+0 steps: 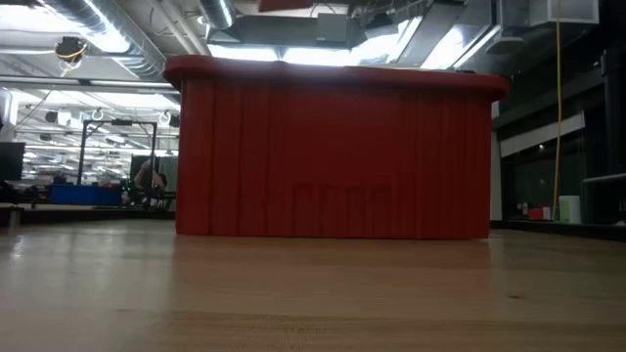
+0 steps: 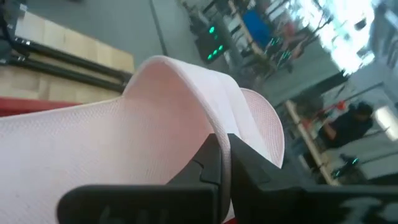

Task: Pick and place slides into bin
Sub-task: Put the pink slide in the red bin

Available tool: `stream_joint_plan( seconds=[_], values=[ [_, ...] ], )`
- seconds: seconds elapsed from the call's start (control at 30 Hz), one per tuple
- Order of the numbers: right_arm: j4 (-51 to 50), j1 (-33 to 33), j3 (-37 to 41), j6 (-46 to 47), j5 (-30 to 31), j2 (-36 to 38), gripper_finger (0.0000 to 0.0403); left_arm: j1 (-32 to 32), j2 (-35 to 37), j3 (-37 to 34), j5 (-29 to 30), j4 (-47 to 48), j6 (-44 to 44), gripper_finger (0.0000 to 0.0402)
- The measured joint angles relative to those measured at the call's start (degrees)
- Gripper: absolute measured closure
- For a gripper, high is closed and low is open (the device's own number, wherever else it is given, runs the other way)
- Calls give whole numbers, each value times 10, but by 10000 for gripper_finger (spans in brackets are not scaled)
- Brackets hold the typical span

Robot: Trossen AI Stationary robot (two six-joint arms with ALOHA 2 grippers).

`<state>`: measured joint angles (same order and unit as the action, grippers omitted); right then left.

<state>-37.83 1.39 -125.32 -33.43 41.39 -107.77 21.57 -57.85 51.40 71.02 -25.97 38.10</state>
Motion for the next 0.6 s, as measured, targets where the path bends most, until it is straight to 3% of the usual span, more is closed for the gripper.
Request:
stream_joint_plan(
  seconds=[0.13, 0.33, 0.6],
  values=[
    [-99, -13, -45, 64, -6, 0, 390, 6, 8, 0, 2, 5, 29, 323],
    [-184, -40, -72, 123, -25, 1, 390, 6, 10, 0, 3, 7, 49, 394],
    [-216, -100, -63, 179, -40, 1, 390, 6, 10, 0, 44, 29, 48, 399]
  ],
)
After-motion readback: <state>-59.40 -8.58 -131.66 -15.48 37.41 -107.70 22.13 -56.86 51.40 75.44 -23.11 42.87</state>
